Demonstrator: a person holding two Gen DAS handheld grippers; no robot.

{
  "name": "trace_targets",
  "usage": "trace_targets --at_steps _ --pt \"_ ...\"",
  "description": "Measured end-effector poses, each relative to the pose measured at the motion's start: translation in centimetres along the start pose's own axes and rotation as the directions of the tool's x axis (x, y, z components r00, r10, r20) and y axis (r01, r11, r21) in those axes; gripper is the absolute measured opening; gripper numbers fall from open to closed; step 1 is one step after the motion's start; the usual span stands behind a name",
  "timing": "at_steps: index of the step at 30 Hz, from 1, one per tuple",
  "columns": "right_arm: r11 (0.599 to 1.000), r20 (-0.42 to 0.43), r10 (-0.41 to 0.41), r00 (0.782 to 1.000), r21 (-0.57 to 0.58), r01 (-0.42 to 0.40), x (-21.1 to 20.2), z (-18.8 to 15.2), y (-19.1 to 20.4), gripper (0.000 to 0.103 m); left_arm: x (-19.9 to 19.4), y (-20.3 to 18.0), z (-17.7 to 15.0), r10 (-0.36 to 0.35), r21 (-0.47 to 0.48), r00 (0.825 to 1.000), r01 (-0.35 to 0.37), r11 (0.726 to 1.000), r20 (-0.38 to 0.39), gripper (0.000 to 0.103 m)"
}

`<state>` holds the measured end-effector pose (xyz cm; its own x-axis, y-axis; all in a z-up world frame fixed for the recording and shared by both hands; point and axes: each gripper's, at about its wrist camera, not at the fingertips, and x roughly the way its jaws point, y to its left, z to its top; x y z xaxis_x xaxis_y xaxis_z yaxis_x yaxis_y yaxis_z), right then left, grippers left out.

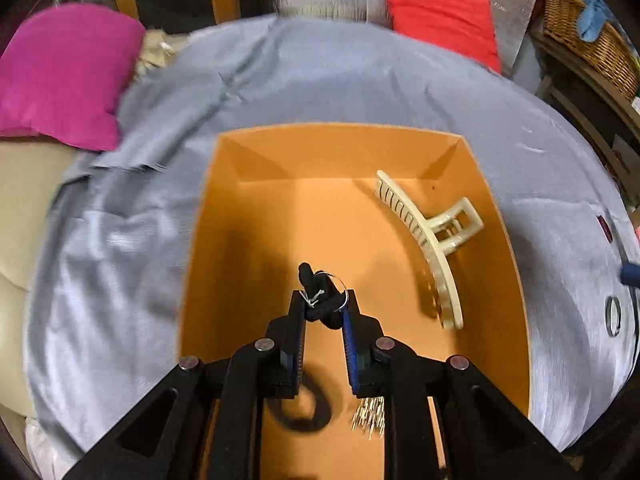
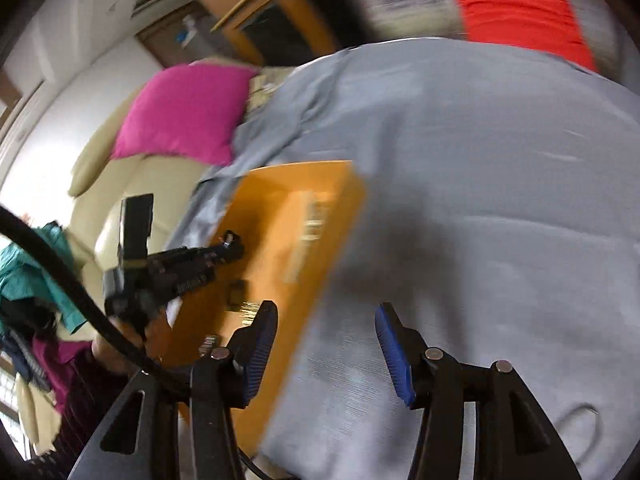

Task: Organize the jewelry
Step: 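Drop the black clip in the orange box while the right tool drops the brooch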

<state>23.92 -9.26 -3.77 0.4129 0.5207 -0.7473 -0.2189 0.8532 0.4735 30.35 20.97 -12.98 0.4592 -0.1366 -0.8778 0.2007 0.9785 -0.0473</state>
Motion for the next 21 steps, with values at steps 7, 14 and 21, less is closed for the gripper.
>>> trace_targets --at_steps 7,14,21 --pt "0.991 0.048 -0.091 0.995 0.103 0.086 -4.2 -1.8 -6.7 0.055 3.6 0.2 1.3 0.019 -0.028 0.995 -0.022 0.999 -0.097 0.036" --pt "0.988 0.110 -0.061 0.992 0.150 0.044 -6.1 -2.1 -9.0 0.055 -1.4 -1.0 0.5 0.044 -0.041 0.999 -0.044 0.998 -0.017 0.054" --pt "0.993 0.207 -0.078 0.975 0.105 0.057 -9.4 -3.1 -8.0 0.055 -10.7 -7.7 -2.5 0.101 -0.013 0.971 -0.100 0.995 0.216 0.072"
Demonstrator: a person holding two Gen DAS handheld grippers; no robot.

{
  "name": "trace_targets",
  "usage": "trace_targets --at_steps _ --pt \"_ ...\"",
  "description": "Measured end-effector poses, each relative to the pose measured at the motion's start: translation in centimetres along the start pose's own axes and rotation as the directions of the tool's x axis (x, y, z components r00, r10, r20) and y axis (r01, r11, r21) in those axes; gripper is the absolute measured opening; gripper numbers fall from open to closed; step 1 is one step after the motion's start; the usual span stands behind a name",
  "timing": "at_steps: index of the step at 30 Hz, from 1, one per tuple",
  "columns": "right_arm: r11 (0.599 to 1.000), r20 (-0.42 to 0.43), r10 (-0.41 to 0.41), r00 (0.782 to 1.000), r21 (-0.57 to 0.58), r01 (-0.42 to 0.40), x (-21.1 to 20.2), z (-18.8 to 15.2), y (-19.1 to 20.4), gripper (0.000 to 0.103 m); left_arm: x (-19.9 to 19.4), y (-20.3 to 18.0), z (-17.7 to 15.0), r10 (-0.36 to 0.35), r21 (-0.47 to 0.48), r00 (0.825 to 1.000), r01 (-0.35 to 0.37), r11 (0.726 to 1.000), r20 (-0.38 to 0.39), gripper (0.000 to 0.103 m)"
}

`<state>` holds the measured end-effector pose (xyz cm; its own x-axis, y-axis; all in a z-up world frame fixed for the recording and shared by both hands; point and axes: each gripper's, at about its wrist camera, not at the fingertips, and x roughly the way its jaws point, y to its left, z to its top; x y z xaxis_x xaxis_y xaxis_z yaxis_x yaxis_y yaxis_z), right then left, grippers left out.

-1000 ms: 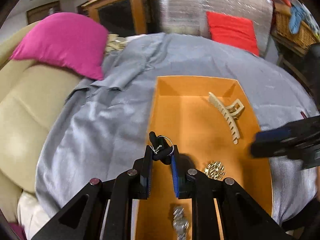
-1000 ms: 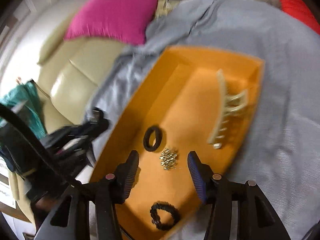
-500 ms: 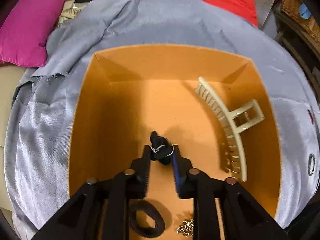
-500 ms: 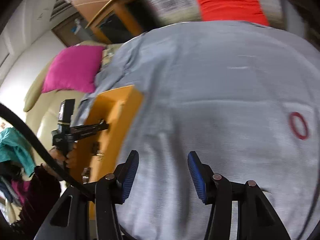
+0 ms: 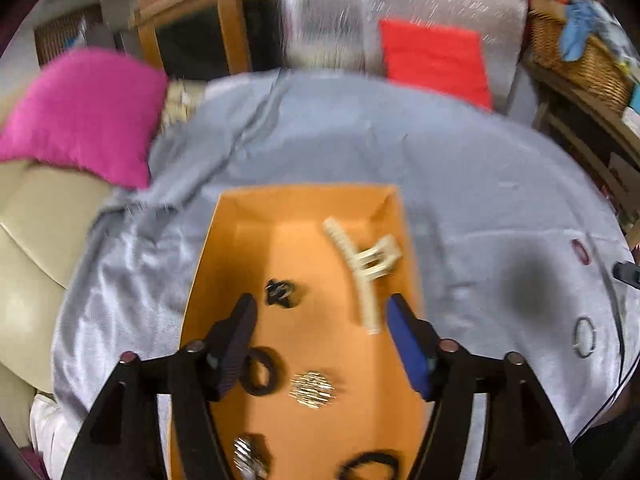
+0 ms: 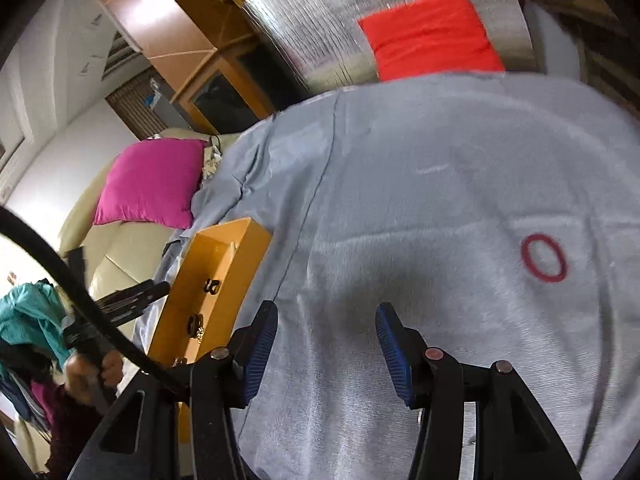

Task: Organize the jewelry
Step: 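Drop the black clip in the orange box while the right tool drops the brooch, then move both tools back toward the silver bangle and red hair tie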

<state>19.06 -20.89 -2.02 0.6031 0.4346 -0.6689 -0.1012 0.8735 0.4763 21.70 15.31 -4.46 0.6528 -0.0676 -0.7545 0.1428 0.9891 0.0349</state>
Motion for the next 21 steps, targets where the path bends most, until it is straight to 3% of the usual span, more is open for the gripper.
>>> trace_targets --at_steps 3,6,9,14,21 --pt "0.998 0.047 -0.033 0.998 -0.060 0.036 -2.2 -0.6 0.9 0.056 -3.6 -4.5 -1.1 0.042 0.035 0.994 -0.046 0.998 0.099 0.080" --pt "0.988 0.103 -0.074 0.992 -0.125 0.086 -4.6 -1.4 1.5 0.061 -6.3 -9.6 -2.4 0.068 0.084 0.982 -0.083 0.993 0.176 0.082" --pt "0.977 0.164 -0.127 0.978 -0.149 0.151 -7.5 -2.7 1.3 0.066 -8.1 -13.3 -3.1 0.077 0.111 0.976 -0.101 0.989 0.203 0.082" --pt "0.958 0.247 -0.223 0.943 -0.124 0.259 -11.7 -4.5 -0.7 0.069 -10.3 -18.5 -3.8 0.029 0.145 0.966 -0.068 0.987 0.256 0.082" --pt "0.955 0.266 -0.270 0.925 -0.046 0.292 -13.2 -4.4 -4.2 0.069 -10.3 -21.9 -4.3 -0.006 0.163 0.963 -0.039 0.986 0.269 0.083"
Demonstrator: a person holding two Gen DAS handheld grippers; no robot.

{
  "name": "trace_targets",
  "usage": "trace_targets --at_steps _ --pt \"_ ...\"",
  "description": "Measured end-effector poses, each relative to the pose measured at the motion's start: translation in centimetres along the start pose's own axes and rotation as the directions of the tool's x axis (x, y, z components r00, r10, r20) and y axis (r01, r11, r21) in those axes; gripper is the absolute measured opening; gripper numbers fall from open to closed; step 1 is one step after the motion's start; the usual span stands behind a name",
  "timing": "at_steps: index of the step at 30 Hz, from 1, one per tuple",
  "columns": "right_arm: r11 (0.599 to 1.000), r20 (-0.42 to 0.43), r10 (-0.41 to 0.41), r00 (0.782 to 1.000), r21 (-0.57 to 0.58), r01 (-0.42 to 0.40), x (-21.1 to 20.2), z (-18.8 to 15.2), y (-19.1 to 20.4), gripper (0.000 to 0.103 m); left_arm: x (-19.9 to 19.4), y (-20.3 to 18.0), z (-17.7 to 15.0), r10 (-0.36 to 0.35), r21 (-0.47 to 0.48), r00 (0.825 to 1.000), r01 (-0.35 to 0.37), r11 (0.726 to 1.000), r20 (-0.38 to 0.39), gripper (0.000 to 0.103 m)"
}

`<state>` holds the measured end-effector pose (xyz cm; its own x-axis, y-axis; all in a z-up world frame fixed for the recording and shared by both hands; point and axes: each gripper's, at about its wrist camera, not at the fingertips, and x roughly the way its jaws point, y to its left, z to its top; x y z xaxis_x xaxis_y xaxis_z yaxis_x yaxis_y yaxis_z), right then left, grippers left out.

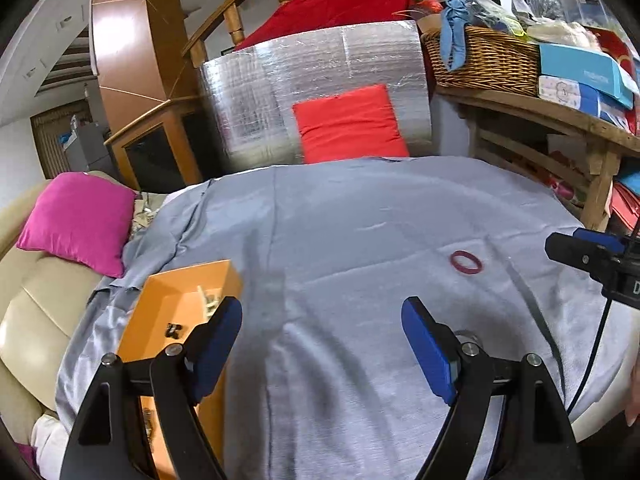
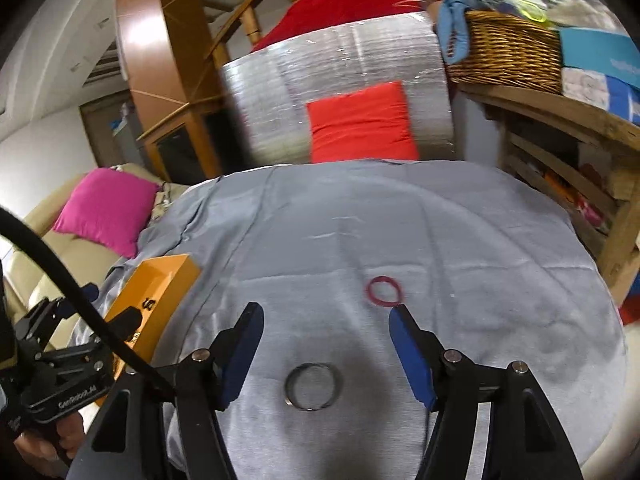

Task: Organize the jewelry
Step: 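Move both tools back toward the silver bangle and red hair tie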

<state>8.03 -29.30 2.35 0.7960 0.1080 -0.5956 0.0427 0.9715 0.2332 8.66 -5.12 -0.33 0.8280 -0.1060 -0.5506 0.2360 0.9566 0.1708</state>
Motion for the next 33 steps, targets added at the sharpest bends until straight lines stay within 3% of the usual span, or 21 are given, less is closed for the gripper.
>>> trace_targets --at_steps 15,33 --pt "0.994 -0.056 -0.053 0.997 0.093 0.059 2.8 0.4 -2.9 0.069 3.5 -2.1 -1.0 -0.074 -0.008 0.997 0.074 0.997 0.036 0.084" --pt "0.978 -0.122 -0.069 0.990 0.187 0.091 6.6 -0.3 -5.3 0.069 5.0 -3.6 -2.1 -0.091 0.057 0.995 0.089 0.994 0.045 0.087"
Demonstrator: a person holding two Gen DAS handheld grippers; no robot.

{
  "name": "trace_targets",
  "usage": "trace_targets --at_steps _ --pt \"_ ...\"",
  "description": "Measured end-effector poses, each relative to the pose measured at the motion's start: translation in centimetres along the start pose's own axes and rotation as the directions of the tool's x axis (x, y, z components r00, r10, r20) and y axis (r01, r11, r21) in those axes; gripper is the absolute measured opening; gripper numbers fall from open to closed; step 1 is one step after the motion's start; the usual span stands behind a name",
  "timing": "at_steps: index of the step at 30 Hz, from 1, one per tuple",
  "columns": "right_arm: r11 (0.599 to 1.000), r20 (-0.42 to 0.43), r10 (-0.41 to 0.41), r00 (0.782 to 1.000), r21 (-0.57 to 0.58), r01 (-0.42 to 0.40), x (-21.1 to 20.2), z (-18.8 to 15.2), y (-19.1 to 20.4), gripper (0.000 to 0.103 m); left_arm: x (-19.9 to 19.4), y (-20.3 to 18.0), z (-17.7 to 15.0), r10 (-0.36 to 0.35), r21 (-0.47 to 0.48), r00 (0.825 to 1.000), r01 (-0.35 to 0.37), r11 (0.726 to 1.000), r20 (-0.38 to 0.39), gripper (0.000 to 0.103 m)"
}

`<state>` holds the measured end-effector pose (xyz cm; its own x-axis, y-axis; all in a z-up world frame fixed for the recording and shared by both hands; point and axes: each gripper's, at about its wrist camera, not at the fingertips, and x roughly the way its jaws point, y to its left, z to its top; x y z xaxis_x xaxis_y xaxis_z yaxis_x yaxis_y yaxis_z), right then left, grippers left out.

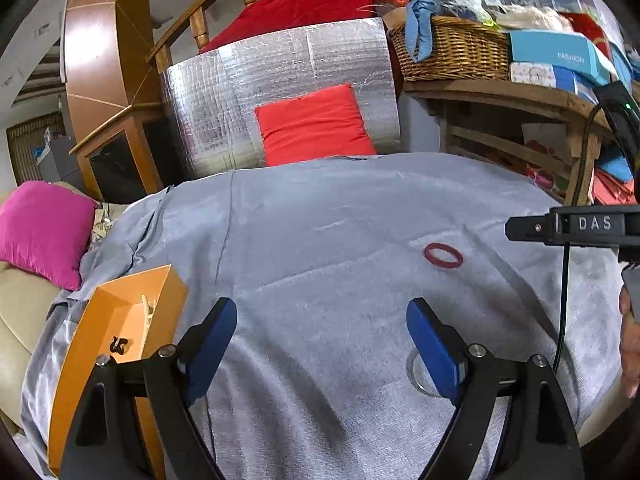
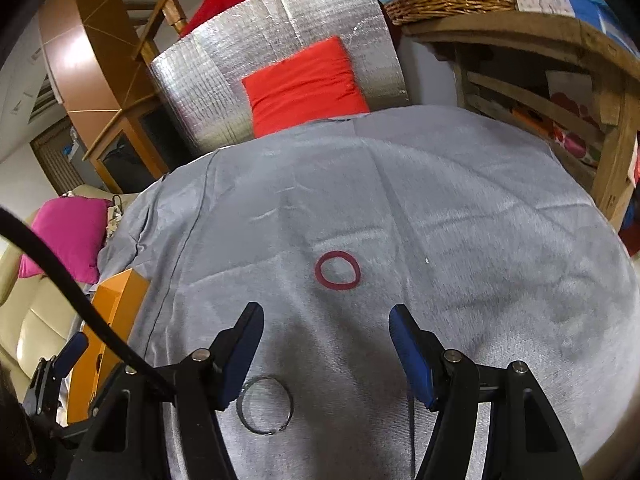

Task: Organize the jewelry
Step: 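Move both tools back toward the silver bangle and red hair tie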

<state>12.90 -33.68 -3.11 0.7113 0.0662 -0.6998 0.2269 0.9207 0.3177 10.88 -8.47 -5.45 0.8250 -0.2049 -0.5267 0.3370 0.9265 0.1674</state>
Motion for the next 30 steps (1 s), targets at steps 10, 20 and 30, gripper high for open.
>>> trace_targets --at_steps 10,20,30 --pt "0.998 -0.019 0.013 1.000 0.061 -0.012 0.9 -0.2 -1.6 0.069 1.0 -1.1 -0.7 -0.007 0.039 0.999 0.008 0.999 -0.037 0.087" --pt "0.995 -0.016 0.018 1.000 0.094 -0.017 0.8 -0.2 -2.7 0.069 1.9 -2.1 -1.0 -0.007 0.068 0.998 0.011 0.998 -0.068 0.087" --pt "0.994 -0.015 0.024 1.000 0.104 -0.022 0.6 -0.3 -3.0 0.069 2.8 -2.7 -1.4 -0.008 0.086 0.994 0.017 0.996 -0.105 0.087"
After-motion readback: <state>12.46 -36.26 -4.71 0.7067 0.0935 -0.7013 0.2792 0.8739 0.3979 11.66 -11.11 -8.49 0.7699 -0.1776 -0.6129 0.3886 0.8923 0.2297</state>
